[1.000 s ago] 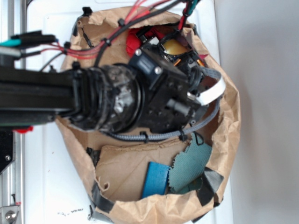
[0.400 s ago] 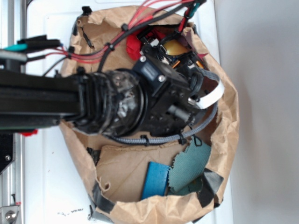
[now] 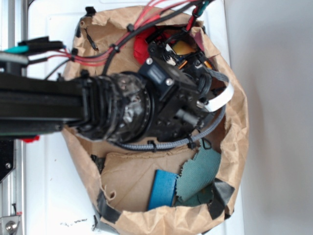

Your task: Grab the green sponge.

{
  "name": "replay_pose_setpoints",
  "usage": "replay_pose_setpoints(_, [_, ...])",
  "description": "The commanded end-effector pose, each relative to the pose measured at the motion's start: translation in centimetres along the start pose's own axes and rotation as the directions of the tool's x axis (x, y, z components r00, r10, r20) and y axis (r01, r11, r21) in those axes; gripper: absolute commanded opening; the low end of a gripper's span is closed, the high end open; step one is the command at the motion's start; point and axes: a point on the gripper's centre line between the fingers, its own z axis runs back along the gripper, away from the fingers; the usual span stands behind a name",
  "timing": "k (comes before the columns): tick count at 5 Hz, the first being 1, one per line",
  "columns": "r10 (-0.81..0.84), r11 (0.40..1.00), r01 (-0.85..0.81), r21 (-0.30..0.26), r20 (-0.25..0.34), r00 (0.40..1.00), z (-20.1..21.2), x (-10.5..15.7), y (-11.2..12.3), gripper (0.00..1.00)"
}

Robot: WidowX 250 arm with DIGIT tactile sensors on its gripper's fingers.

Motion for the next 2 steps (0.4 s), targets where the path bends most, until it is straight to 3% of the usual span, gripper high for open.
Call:
replay_pose_setpoints(1, [0.025, 1.000, -0.025, -0.013, 0.018, 1.000, 0.63, 0.87, 0.49, 0.00])
replay_pose_setpoints(2, [0.020, 1.000, -0.020, -0.011, 0.015, 1.000, 0.73, 0.79, 0.51, 0.00])
